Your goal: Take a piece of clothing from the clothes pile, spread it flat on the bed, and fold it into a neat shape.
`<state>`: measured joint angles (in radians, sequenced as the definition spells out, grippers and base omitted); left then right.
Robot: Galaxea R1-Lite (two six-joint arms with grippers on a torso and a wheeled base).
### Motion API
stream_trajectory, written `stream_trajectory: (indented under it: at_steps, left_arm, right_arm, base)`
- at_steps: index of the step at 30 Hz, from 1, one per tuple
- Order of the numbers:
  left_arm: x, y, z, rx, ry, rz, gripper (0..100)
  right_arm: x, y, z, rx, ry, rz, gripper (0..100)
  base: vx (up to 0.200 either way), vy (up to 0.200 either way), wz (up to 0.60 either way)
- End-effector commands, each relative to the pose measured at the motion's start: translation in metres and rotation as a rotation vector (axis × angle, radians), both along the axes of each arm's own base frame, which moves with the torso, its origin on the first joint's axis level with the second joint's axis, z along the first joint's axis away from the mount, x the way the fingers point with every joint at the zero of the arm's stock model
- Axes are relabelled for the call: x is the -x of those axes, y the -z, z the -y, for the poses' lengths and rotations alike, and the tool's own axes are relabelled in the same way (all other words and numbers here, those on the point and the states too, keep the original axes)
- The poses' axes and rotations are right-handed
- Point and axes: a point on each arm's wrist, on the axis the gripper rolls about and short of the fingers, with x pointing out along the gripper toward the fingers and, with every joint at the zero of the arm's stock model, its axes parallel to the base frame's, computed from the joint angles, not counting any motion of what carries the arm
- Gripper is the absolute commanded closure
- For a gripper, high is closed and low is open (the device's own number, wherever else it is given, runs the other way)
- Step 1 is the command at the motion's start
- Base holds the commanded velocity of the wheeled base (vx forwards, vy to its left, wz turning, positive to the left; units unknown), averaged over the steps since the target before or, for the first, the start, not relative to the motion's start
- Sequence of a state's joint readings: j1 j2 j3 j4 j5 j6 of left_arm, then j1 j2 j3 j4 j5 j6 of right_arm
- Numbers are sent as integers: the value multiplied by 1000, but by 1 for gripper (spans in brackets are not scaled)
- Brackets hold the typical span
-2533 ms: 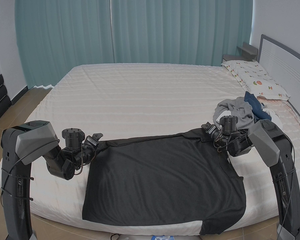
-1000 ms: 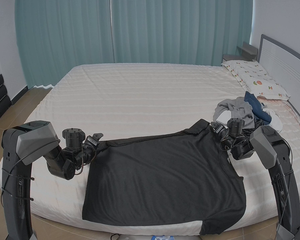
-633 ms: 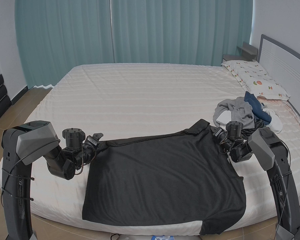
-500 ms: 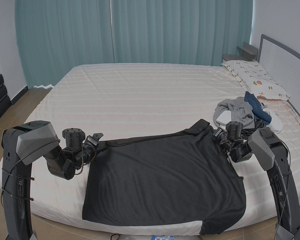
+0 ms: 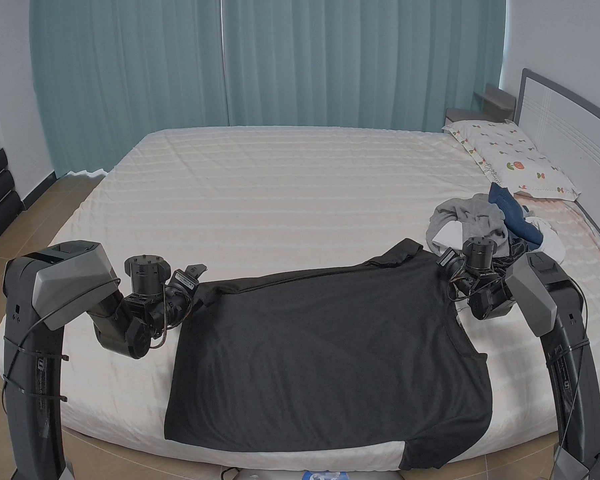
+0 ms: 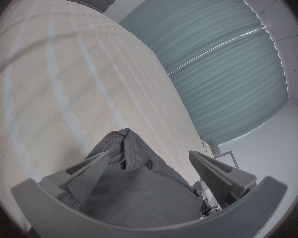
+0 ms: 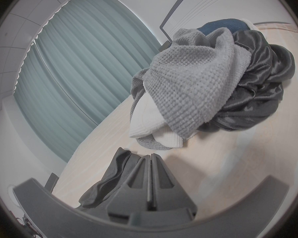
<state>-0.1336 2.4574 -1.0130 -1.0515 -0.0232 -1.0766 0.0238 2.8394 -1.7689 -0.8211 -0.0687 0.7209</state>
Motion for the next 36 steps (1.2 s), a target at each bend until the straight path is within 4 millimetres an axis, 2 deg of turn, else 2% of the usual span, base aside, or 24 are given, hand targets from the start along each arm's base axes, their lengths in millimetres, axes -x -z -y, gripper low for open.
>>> stream_trajectory:
  at_steps: [1, 10, 15, 29, 36]
  left_arm:
    - [-2, -1, 0, 1, 0, 9, 0]
    - [-9, -11, 4, -33, -25, 51, 0]
    - [-10, -8, 5, -191, 27, 63, 0]
    - [0, 0, 46, -233, 160, -2, 0]
    - [-20, 18, 56, -247, 177, -67, 0]
  right_arm:
    - [0, -4, 0, 1, 4, 9, 100]
    - [3, 0, -3, 6, 0, 1, 100]
    - [7, 4, -7, 9, -7, 8, 100]
    - [9, 2, -12, 10, -16, 4, 100]
    - [12, 6, -17, 9, -25, -16, 100]
  base:
    - [0, 0, 0]
    - [0, 0, 0]
    - [0, 0, 0]
    - [0, 0, 0]
    - [0, 0, 0]
